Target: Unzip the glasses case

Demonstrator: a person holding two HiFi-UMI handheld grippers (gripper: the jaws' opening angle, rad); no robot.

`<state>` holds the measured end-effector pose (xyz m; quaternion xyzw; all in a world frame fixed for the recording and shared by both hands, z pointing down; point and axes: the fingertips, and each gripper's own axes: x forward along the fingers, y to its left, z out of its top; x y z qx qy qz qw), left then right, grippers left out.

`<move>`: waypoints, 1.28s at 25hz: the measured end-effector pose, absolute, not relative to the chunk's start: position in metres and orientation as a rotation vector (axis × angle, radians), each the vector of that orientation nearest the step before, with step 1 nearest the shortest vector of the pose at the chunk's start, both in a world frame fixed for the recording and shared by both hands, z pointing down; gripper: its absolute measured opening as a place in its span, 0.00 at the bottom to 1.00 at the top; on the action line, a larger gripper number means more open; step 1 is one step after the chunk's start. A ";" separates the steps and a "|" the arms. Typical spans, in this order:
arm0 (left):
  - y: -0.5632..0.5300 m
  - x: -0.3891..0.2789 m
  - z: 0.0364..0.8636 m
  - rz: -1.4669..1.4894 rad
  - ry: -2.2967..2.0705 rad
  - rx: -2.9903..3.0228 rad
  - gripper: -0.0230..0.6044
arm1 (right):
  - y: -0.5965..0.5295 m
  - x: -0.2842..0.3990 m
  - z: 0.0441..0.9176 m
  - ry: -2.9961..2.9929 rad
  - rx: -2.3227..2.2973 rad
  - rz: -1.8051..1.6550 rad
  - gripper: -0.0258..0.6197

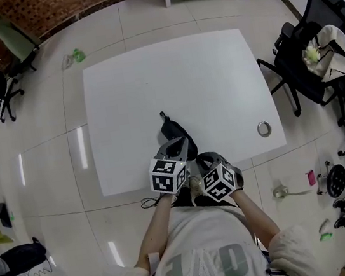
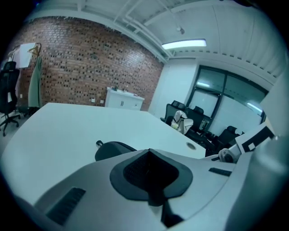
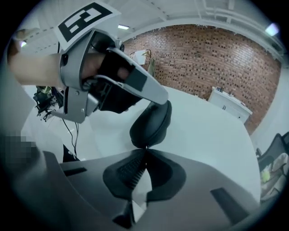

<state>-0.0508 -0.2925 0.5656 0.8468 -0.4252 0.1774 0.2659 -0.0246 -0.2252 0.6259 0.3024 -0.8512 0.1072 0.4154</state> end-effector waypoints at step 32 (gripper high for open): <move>-0.302 -0.021 0.581 0.578 -1.045 2.300 0.04 | -0.341 -0.032 0.634 -2.179 0.486 0.122 0.04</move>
